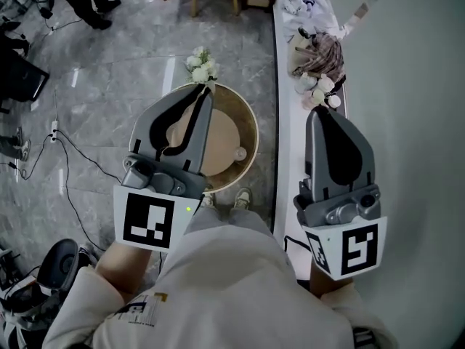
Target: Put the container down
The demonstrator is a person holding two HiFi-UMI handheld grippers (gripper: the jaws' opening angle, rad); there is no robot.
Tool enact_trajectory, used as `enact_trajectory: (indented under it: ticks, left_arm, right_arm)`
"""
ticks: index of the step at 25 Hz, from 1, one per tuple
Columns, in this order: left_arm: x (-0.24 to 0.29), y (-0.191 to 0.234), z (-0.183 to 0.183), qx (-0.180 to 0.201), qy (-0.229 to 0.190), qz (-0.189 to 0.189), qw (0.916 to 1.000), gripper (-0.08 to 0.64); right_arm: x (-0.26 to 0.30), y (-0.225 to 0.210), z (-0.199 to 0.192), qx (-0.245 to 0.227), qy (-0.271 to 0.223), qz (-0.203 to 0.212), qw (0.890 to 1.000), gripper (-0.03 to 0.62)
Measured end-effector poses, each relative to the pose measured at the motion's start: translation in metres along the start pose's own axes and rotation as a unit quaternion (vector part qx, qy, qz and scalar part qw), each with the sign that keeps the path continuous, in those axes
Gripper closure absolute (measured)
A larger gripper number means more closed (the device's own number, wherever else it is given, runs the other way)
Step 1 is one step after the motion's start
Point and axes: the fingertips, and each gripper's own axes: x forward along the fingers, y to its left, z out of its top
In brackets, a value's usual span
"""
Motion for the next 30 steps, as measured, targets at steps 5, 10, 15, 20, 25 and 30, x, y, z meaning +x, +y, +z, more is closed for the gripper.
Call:
enact_trajectory:
  ticks: [5, 10, 15, 20, 25, 30]
  left_arm:
    - [-0.022, 0.005, 0.025, 0.025, -0.026, 0.007, 0.9993, 0.543]
    - [-0.034, -0.001, 0.028, 0.033, -0.03, -0.007, 0.999, 0.543]
    - [-0.041, -0.001, 0.003, 0.042, -0.002, -0.016, 0.999, 0.543]
    - [-0.046, 0.007, -0.009, 0.038, 0.005, -0.007, 0.9993, 0.545]
    - [-0.046, 0.011, -0.003, 0.044, 0.002, -0.012, 0.999, 0.545]
    - [-0.047, 0.014, -0.011, 0.055, 0.009, -0.021, 0.9982, 0.545]
  right_arm:
    - [-0.005, 0.013, 0.025, -0.013, -0.016, 0.007, 1.0, 0.581]
    - [-0.011, 0.023, 0.034, -0.024, -0.018, 0.007, 1.0, 0.583]
    - [-0.011, 0.034, 0.02, -0.038, 0.003, 0.012, 0.999, 0.583]
    - [-0.008, 0.039, 0.008, -0.044, 0.022, 0.009, 0.999, 0.584]
    - [-0.003, 0.041, 0.008, -0.037, 0.022, 0.009, 0.999, 0.584]
    - [0.0, 0.048, 0.005, -0.053, 0.023, 0.008, 0.998, 0.584]
